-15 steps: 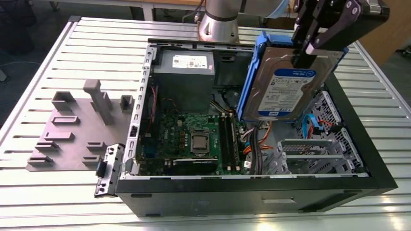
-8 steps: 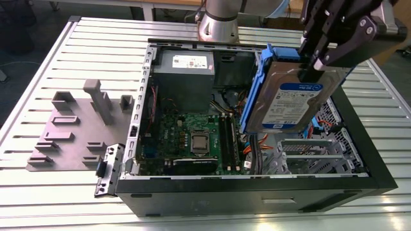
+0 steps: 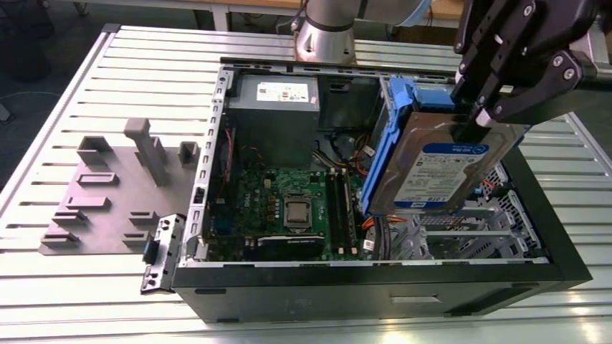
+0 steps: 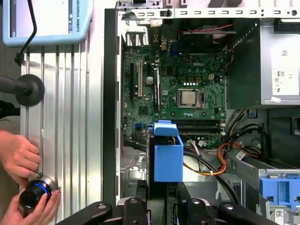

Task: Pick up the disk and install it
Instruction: 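Insert the disk into the insertion slot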

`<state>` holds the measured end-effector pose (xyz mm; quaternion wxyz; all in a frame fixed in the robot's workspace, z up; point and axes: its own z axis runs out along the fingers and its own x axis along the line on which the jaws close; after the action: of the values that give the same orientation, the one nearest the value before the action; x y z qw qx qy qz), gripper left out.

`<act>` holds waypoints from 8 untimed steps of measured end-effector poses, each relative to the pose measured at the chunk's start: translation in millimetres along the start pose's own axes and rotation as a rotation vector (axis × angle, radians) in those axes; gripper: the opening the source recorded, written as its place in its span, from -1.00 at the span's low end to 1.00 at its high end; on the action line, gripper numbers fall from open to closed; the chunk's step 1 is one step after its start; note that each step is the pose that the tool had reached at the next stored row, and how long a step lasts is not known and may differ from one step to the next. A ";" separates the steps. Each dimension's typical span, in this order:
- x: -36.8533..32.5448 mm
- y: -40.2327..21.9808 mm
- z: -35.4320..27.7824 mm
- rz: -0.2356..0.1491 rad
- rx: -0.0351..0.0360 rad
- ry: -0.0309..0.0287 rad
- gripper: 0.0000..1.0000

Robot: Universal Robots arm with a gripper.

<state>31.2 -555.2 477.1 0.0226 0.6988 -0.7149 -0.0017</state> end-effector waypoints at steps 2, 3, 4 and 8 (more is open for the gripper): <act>0.8 -0.3 0.5 0.000 0.0000 -0.0002 -0.31; 1.0 -0.5 0.7 0.000 0.0000 -0.0002 -0.31; 1.2 -0.8 0.9 0.000 0.0000 -0.0002 -0.31; 1.4 -4.7 1.3 0.000 0.0000 0.0001 -0.31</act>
<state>35.8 -556.7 475.7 0.0227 0.6987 -0.7150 -0.0016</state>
